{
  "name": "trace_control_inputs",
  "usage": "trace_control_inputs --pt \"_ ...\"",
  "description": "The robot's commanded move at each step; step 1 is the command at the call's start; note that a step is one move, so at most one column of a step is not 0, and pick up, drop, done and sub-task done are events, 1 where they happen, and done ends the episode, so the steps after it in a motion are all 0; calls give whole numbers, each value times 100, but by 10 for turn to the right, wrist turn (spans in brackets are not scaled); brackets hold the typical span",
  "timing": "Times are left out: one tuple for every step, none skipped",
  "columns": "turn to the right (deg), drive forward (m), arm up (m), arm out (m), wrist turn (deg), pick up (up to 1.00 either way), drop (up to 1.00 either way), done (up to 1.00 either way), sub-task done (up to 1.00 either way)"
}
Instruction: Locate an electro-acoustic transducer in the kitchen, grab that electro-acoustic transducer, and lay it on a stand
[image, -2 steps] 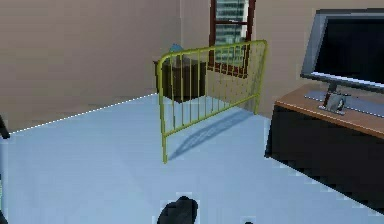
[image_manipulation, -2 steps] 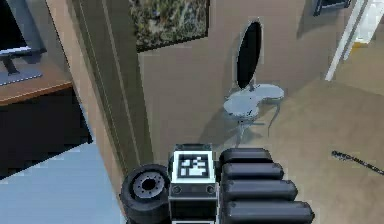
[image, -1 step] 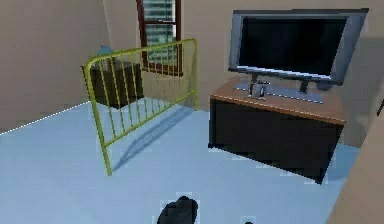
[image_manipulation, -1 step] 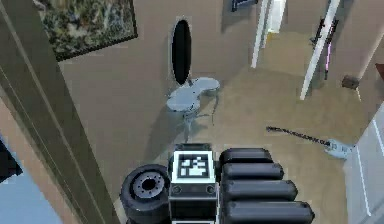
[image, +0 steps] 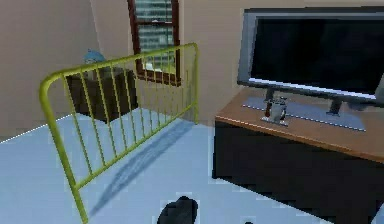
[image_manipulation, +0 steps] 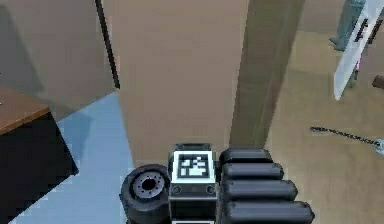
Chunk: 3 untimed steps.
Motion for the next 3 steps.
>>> trace_control_inputs --pt "330 0 0 0 0 0 0 0 0" --pt "0 90 0 0 0 0 0 0 0" --pt "180 0 0 0 0 0 0 0 0"
